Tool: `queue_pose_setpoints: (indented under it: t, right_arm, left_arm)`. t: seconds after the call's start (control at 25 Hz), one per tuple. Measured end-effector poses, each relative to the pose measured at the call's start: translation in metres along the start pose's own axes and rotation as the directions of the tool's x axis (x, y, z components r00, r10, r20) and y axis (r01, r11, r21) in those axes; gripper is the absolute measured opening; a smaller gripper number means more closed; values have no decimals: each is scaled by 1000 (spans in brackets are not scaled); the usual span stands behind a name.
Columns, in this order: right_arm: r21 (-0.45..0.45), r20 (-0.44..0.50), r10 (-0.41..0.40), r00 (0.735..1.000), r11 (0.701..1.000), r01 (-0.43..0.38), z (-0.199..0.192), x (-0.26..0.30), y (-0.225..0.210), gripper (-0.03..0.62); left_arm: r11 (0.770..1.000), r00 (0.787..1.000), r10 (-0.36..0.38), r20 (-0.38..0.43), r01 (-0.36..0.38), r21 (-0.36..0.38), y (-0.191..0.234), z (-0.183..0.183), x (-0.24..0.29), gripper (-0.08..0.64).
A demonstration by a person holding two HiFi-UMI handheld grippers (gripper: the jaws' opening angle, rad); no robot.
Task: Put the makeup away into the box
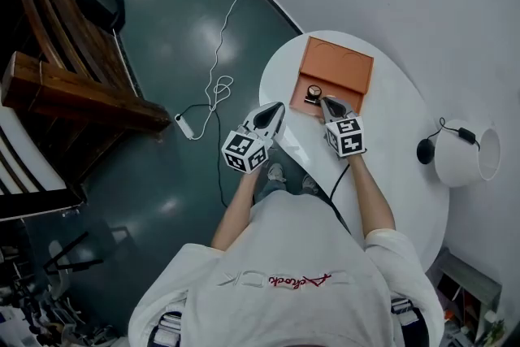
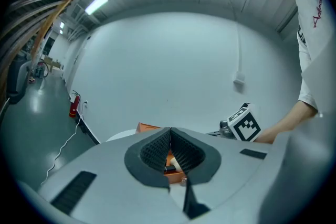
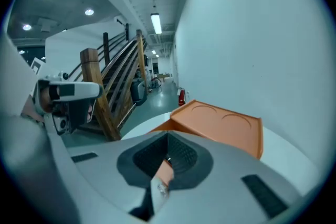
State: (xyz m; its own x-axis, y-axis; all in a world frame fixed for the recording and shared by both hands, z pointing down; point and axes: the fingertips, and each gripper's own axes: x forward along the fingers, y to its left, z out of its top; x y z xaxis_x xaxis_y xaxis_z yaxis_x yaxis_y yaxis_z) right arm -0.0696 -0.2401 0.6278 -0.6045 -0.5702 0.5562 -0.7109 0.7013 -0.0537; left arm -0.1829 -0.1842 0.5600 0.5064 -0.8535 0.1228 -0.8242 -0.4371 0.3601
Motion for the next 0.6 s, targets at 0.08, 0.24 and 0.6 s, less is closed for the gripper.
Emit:
queue_pose_setpoints:
  t: [0.08, 0.24, 0.6]
  right_arm:
    - [33, 47, -30, 998, 999, 29, 3, -16, -1, 20]
    - [114, 125, -105, 987, 989, 91, 7, -51, -8, 20]
    - [182, 188, -228, 955, 964, 195, 8, -98, -16, 20]
  left_arm:
    - [1000, 1000, -21, -3, 21, 5, -7, 1, 3, 9]
    - [997, 998, -68, -5, 69, 24, -25, 7, 12, 9]
    - [985, 987, -162, -3, 162, 53, -48, 19, 24, 9]
